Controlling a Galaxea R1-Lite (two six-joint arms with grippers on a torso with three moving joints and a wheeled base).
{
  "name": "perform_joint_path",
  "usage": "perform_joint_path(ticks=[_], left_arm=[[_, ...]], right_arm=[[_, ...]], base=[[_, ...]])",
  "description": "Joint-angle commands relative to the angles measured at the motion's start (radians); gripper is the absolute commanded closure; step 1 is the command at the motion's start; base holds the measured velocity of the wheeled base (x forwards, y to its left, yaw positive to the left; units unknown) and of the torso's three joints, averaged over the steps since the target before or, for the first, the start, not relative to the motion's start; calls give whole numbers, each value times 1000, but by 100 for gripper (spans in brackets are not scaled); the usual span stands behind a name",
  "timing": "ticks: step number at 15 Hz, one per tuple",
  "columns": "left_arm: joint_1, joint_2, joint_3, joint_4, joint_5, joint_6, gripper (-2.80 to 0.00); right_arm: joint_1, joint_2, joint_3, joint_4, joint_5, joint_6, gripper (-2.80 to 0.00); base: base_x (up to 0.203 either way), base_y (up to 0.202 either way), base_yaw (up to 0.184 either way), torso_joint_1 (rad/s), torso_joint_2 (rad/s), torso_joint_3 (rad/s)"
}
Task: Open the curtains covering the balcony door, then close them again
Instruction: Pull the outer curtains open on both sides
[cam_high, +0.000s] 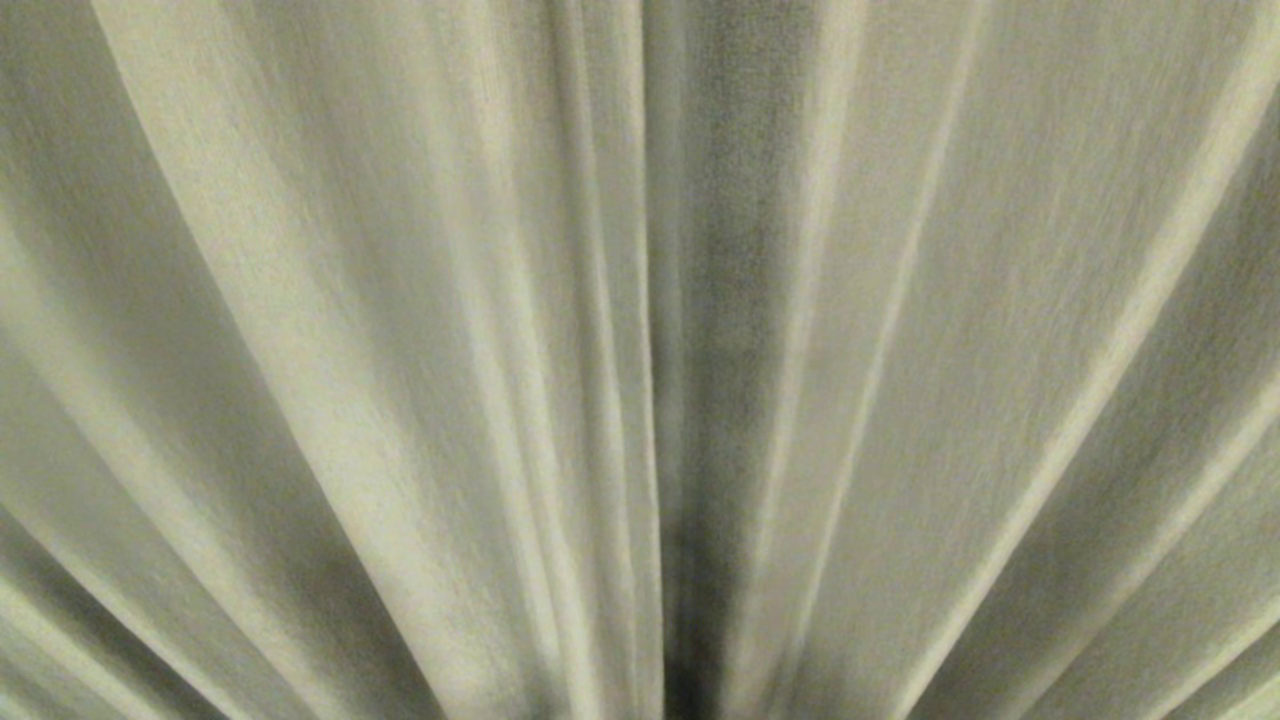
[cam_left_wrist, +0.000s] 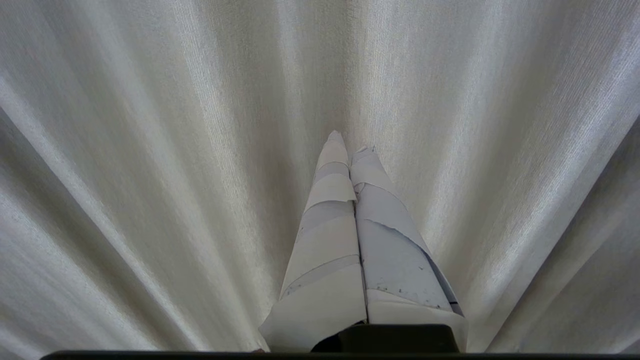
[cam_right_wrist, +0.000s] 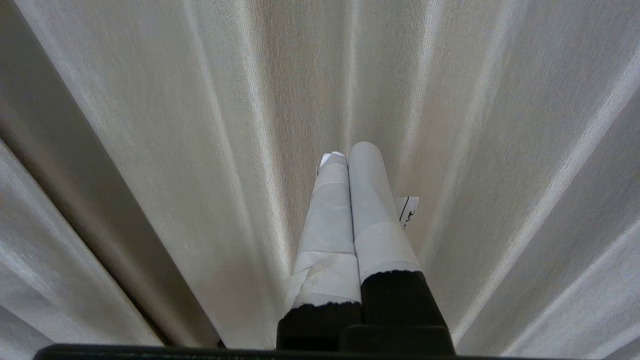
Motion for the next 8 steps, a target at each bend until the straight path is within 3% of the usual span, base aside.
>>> perform_joint_path(ticks=[1, 8], left_arm=[[0, 0, 0, 0, 0, 0, 0], [0, 0, 0, 0, 0, 9, 0]], right_arm=[[0, 2, 0, 0, 0, 0, 0], [0, 2, 0, 0, 0, 0, 0]], base=[[0, 0, 0, 0, 0, 0], [0, 0, 0, 0, 0, 0]])
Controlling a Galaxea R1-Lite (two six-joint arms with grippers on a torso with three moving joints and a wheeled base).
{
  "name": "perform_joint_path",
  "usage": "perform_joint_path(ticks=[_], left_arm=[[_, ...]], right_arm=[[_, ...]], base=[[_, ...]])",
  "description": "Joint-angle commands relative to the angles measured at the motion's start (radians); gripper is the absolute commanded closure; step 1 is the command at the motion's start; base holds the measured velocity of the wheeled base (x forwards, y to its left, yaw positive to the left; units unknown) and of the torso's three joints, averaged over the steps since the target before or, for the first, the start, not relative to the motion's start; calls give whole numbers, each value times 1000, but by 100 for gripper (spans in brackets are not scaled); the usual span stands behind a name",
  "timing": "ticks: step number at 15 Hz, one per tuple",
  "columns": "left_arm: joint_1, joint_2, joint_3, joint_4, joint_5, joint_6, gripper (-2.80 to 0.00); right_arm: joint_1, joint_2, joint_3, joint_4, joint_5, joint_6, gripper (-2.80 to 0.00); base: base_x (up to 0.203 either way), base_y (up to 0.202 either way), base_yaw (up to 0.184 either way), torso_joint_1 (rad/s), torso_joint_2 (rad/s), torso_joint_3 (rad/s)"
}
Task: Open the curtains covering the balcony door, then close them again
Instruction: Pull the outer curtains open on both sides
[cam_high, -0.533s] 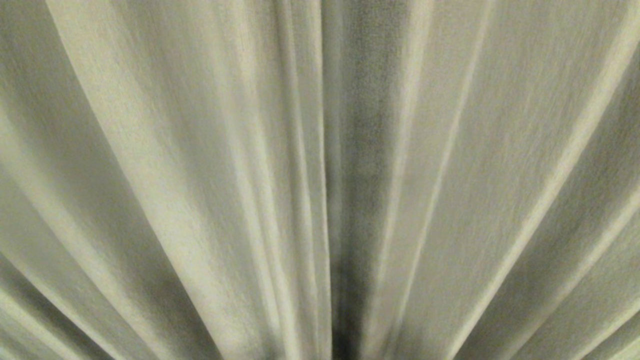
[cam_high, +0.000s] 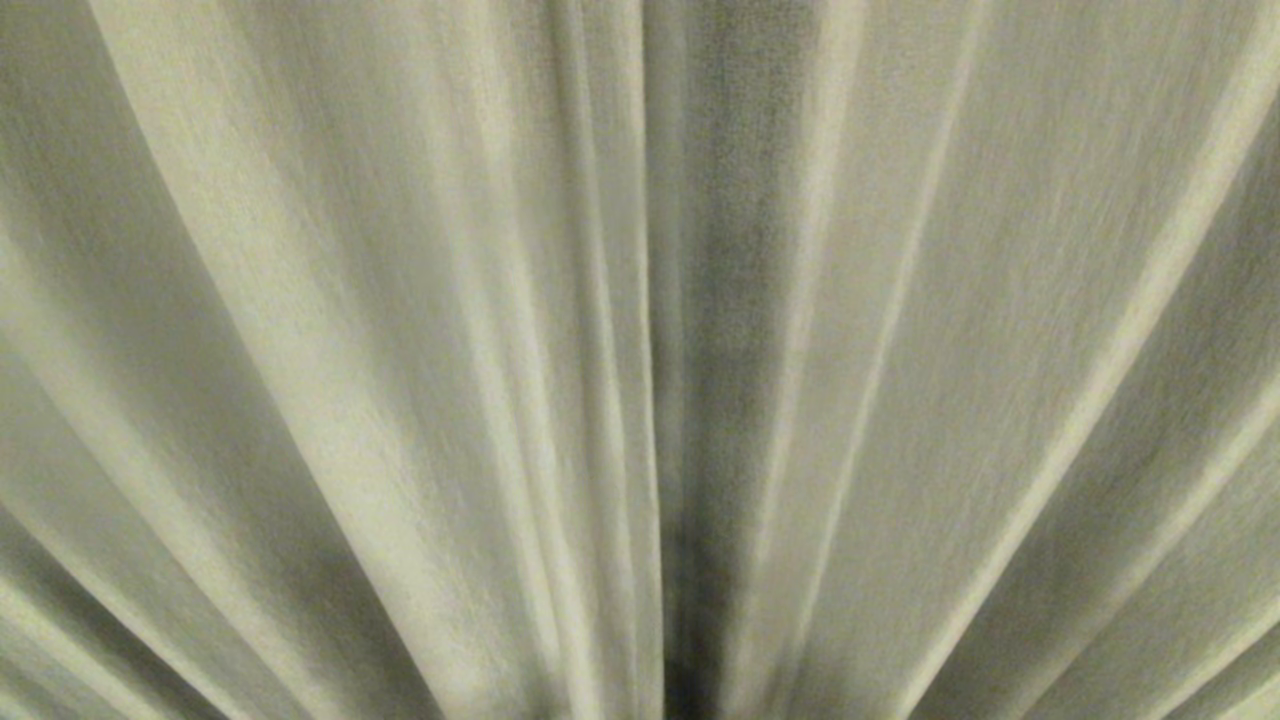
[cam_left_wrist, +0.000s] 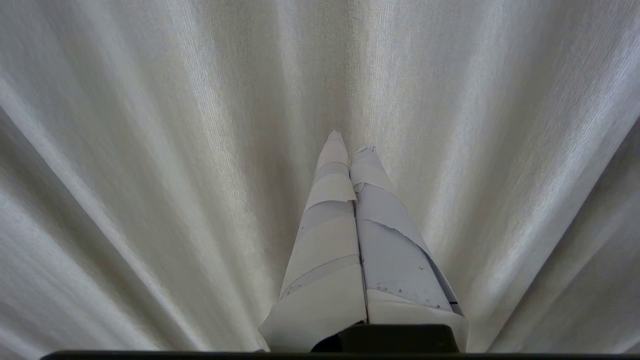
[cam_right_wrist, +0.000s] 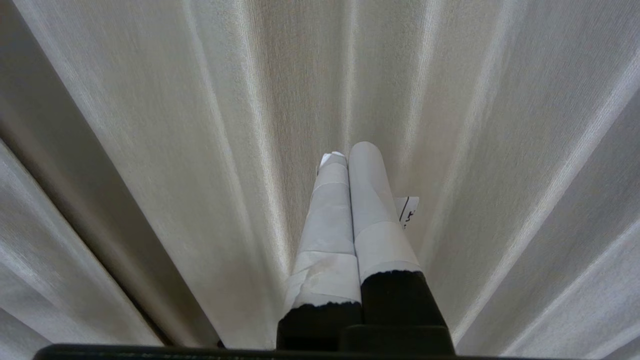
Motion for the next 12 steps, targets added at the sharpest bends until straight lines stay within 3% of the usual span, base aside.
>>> perform_joint_path(ticks=[1, 4, 5, 8, 12], left_arm=[[0, 0, 0, 0, -2, 16, 0], [0, 0, 0, -40, -20, 23, 0], [0, 0, -10, -62, -62, 14, 0], [0, 14, -139, 16, -240, -14, 0], [-1, 225, -329, 40, -467, -68, 0]], right_arm=[[0, 2, 0, 0, 0, 0, 0], [0, 1, 0, 0, 0, 0, 0], [0, 2, 0, 0, 0, 0, 0], [0, 2, 0, 0, 0, 0, 0], [0, 2, 0, 0, 0, 0, 0]], base=[[0, 0, 0, 0, 0, 0], [0, 0, 0, 0, 0, 0], [0, 0, 0, 0, 0, 0], [0, 0, 0, 0, 0, 0], [0, 0, 0, 0, 0, 0]])
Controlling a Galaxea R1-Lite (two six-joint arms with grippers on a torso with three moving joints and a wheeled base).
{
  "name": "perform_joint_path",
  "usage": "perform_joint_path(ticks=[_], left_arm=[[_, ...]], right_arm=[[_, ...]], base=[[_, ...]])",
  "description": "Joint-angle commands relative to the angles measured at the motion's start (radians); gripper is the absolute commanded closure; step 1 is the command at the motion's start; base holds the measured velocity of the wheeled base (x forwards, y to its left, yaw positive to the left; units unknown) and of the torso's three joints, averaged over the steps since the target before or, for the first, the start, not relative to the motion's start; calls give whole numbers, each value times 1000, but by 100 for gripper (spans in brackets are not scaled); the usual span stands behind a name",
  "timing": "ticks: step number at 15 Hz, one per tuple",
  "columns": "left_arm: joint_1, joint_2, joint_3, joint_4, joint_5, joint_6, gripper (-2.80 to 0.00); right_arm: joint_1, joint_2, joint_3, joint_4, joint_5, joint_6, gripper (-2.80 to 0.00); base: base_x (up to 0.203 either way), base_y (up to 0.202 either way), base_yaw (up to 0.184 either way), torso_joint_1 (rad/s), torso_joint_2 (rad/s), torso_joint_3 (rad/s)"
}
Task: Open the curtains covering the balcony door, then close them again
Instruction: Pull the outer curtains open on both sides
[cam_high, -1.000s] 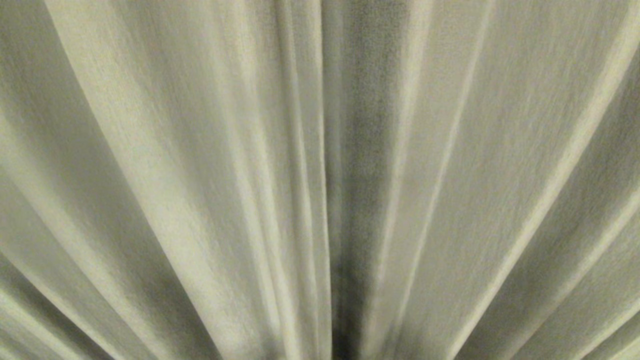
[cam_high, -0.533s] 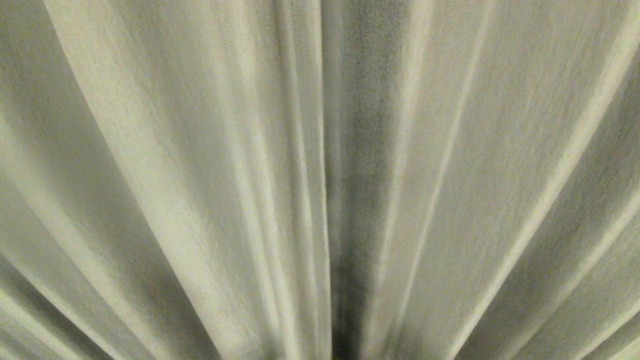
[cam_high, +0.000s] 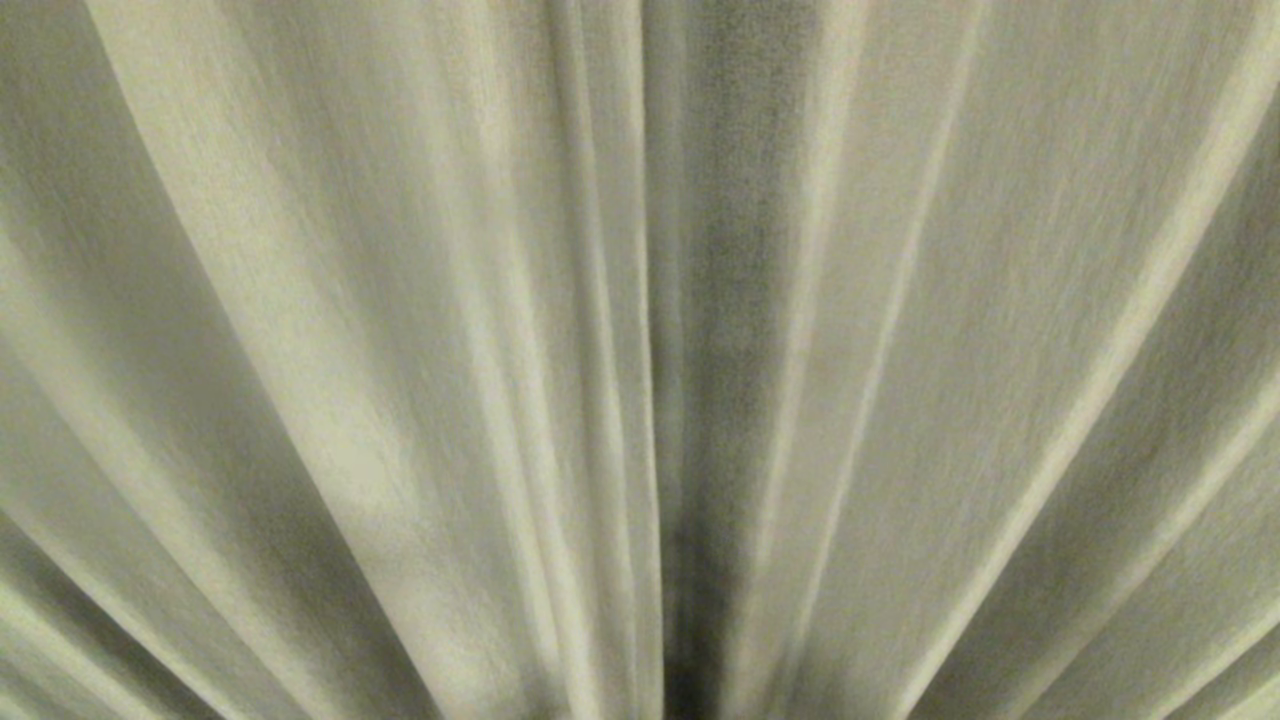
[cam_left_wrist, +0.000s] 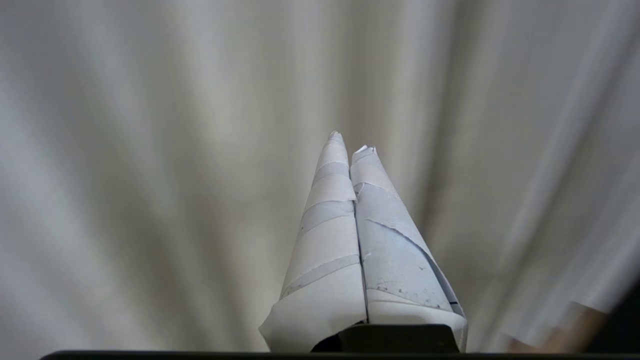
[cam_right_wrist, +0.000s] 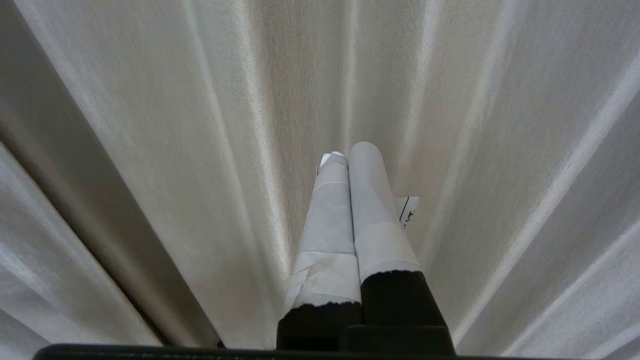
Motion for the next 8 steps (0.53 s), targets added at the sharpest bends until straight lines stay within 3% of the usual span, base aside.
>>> perform_joint_path(ticks=[1, 4, 8], left_arm=[[-1, 179, -121, -2, -110, -10, 0], [-5, 335, -263, -3, -185, -15, 0], [-8, 488, -417, -5, -203, -15, 0]], right_arm=[[0, 2, 0, 0, 0, 0, 0], [0, 2, 0, 0, 0, 0, 0], [0, 2, 0, 0, 0, 0, 0]], base=[[0, 0, 0, 0, 0, 0], [0, 0, 0, 0, 0, 0], [0, 0, 0, 0, 0, 0]])
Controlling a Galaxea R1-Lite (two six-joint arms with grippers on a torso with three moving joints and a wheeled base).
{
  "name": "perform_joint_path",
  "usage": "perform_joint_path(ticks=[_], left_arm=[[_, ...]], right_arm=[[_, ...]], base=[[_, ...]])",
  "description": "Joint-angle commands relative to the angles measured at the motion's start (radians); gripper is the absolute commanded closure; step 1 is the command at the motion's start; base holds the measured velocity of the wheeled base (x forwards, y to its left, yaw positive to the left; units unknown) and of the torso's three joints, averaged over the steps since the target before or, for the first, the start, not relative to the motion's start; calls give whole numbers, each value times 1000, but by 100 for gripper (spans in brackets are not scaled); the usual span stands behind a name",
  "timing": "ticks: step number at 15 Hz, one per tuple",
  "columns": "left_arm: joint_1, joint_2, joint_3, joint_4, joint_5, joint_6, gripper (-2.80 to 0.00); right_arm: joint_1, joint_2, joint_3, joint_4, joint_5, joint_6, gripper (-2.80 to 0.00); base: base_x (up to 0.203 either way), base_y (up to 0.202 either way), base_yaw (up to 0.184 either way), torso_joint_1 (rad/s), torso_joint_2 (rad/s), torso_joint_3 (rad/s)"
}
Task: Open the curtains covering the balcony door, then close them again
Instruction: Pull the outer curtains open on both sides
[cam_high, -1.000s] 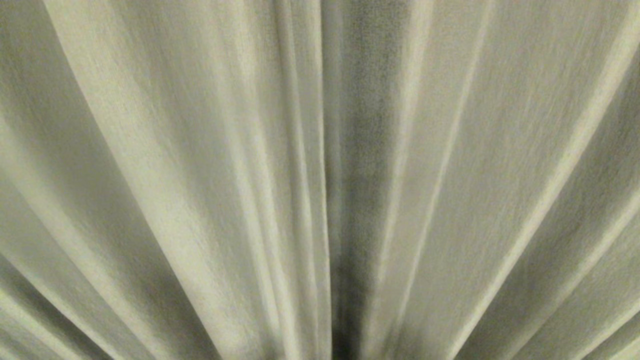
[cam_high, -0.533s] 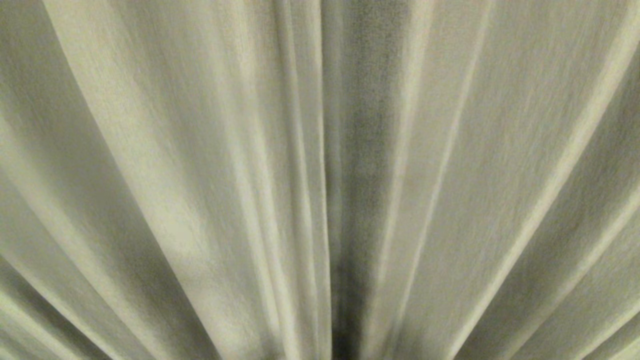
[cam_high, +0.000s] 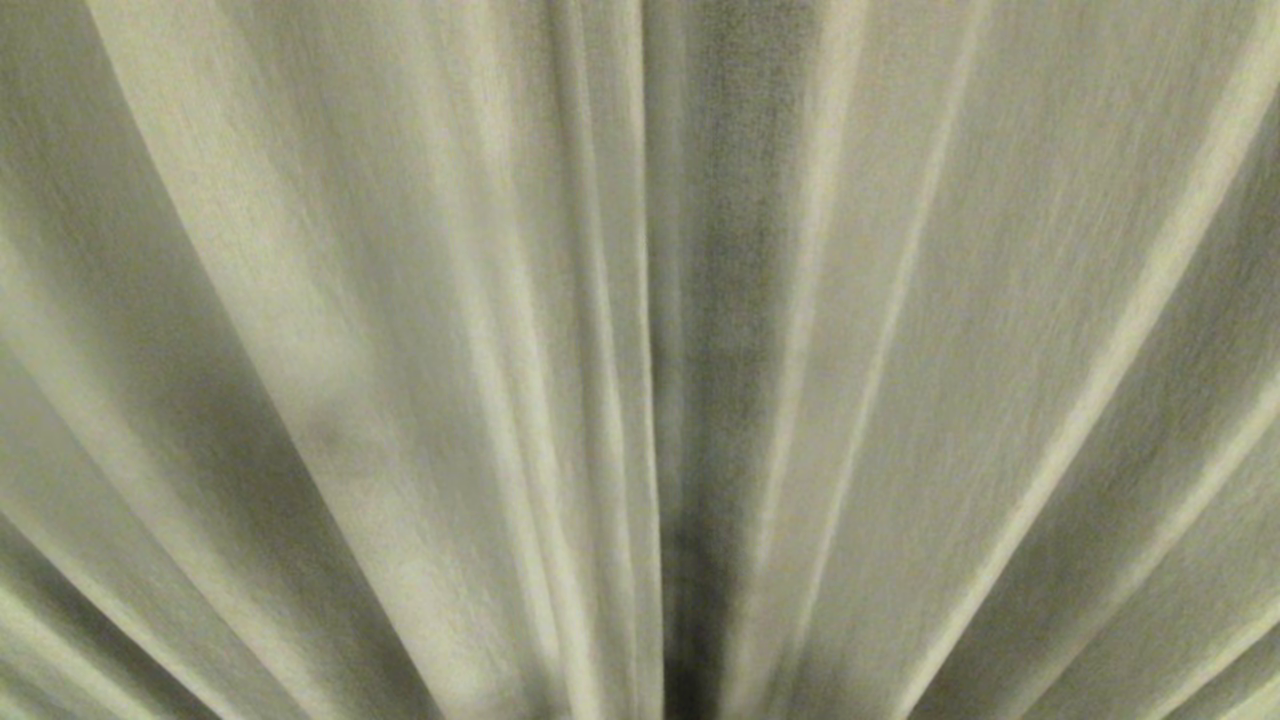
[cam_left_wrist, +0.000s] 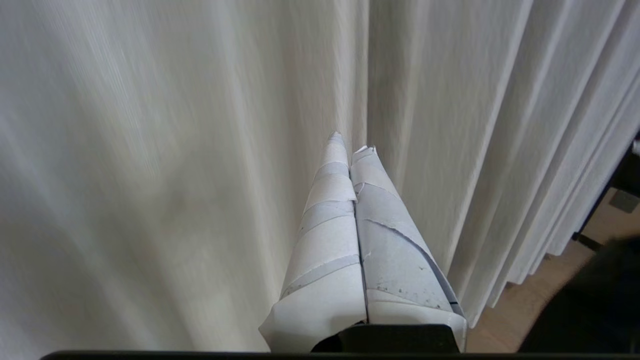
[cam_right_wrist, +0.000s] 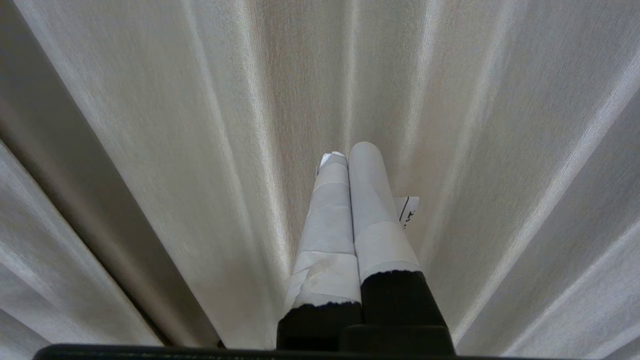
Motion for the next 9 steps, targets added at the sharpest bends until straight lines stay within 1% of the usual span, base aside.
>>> perform_joint_path(ticks=[1, 3, 6, 8, 9], left_arm=[[-11, 124, -75, 1, -9, 0, 0], [-78, 138, -100, 3, -33, -7, 0], [-208, 203, -161, 3, -40, -50, 0], [-257, 269, -213, 1, -40, -85, 0], [-267, 298, -228, 1, -39, -90, -280]], right_arm=[[0, 2, 0, 0, 0, 0, 0], [0, 2, 0, 0, 0, 0, 0], [0, 2, 0, 0, 0, 0, 0], [0, 2, 0, 0, 0, 0, 0], [0, 0, 0, 0, 0, 0, 0]], base=[[0, 0, 0, 0, 0, 0], [0, 0, 0, 0, 0, 0], [0, 0, 0, 0, 0, 0], [0, 0, 0, 0, 0, 0], [0, 0, 0, 0, 0, 0]])
